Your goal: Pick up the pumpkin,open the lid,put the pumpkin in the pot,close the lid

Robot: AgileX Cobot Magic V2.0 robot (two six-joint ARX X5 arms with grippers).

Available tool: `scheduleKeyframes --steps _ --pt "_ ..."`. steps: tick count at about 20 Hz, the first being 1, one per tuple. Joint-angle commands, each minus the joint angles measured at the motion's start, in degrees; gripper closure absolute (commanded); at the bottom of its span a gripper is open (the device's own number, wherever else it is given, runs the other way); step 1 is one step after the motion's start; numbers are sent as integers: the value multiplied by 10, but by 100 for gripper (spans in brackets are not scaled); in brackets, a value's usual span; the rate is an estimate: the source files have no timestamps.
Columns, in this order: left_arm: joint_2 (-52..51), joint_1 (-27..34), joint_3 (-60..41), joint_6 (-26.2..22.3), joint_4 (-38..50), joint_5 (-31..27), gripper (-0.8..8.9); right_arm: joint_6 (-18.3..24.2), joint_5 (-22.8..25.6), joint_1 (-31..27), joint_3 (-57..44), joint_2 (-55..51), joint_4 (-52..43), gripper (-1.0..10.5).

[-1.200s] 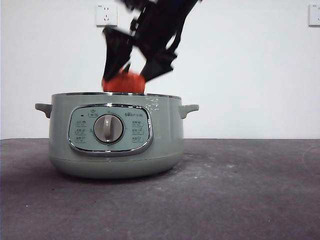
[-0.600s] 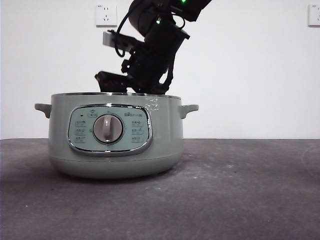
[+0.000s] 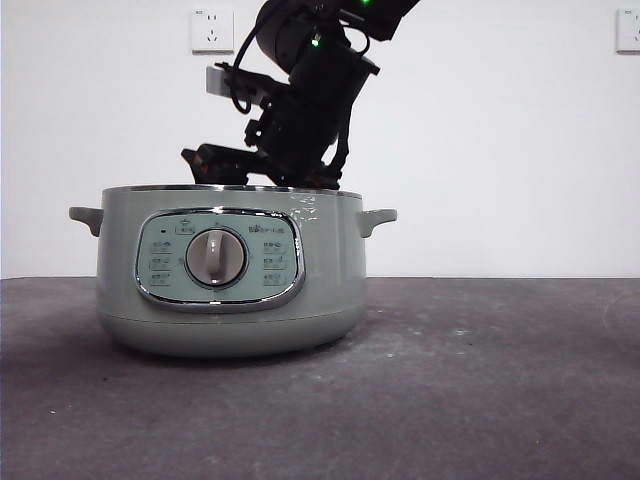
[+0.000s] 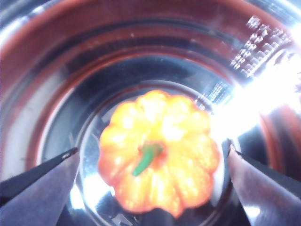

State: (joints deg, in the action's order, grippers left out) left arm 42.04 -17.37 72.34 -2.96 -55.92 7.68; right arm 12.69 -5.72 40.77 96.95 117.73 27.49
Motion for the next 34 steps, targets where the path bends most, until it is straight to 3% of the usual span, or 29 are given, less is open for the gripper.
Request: scheduleKeyframes --steps 1,4,5,13,19,26,34 --pt "-1 1 12 1 32 13 822 -19 31 2 -2 -58 4 379" --pt "21 1 12 -1 66 19 822 -43 127 -4 -2 -175 50 380" --pt "40 1 12 -3 79 32 822 -59 136 -5 -2 -217 74 380" --pt "204 -30 12 -14 209 75 822 -102 131 -6 -2 -434 221 381" --pt "283 -55 12 -16 282 74 822 -122 127 -6 -2 -496 287 381" --pt "359 -69 12 -18 345 51 822 -144 56 -6 -2 -535 341 382" --pt "421 -71 12 -31 388 41 822 -146 55 -6 -2 -550 386 382"
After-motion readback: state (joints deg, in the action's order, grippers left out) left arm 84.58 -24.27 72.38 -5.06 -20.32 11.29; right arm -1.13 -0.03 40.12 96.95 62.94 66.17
